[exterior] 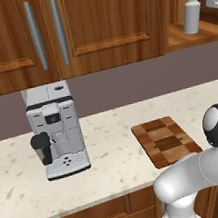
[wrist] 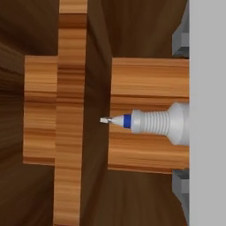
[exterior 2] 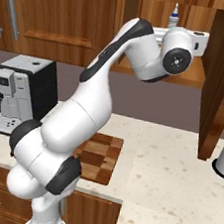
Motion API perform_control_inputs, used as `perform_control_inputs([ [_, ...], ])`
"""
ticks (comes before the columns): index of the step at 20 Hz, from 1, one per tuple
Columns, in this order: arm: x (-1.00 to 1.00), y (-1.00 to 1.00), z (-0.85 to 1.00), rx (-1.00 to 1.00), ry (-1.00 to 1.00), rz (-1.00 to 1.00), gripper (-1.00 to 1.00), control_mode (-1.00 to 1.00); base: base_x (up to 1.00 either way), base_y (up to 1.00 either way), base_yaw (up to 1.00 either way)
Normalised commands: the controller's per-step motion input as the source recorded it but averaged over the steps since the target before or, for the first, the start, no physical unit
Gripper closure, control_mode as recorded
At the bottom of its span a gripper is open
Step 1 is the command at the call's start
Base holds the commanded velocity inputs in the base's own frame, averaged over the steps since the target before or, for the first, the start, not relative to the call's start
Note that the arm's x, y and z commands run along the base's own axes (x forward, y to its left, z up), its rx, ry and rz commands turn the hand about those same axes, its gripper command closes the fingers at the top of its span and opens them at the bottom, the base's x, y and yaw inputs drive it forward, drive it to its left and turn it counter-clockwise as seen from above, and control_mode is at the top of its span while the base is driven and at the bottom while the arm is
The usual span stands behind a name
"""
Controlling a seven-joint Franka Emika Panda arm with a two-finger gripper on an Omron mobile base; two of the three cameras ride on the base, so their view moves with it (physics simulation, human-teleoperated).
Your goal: Grab the spray bottle from the cabinet, then place it next to the cutting board for sanitizing. Then grab the dish brush from the countertop next to the sink and place it next to the cutting board.
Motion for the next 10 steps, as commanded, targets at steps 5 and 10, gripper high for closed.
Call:
perform_control_inputs([
  [5, 0.19, 0.24, -0.05, 0.00, 0.07, 0.00, -1.00, -1.00, 0.00, 0.00, 0.00],
  [10, 0.23, 0.05, -0.02, 0.00, 0.05, 0.00, -1.00, -1.00, 0.00, 0.00, 0.00],
])
